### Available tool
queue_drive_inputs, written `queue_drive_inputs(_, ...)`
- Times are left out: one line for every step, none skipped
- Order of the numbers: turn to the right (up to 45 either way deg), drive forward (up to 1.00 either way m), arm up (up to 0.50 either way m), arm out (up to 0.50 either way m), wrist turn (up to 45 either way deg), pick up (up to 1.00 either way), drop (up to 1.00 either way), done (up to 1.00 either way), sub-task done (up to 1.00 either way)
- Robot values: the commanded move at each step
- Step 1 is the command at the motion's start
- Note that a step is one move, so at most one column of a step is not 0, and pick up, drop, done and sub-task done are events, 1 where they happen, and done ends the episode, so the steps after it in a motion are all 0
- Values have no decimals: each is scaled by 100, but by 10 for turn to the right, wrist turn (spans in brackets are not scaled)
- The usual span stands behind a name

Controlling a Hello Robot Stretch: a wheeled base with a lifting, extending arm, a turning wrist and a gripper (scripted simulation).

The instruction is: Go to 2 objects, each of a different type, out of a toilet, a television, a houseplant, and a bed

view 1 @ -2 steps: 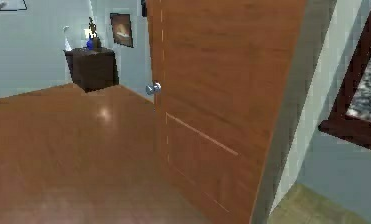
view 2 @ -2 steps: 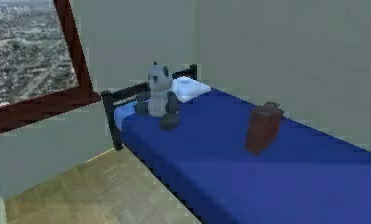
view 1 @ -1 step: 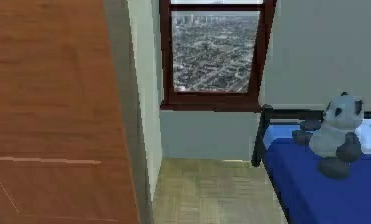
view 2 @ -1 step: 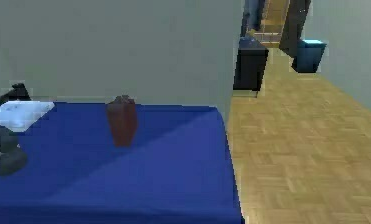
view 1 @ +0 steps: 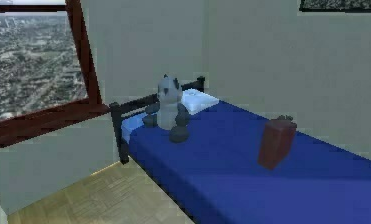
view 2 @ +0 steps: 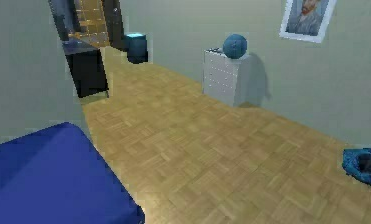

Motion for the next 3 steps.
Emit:
queue_drive_inputs(180,0,0,0,0,0,0,0,0)
queue_drive_inputs(0,0,0,0,0,0,0,0,100)
queue_drive_inputs(450,0,0,0,0,0,0,0,0)
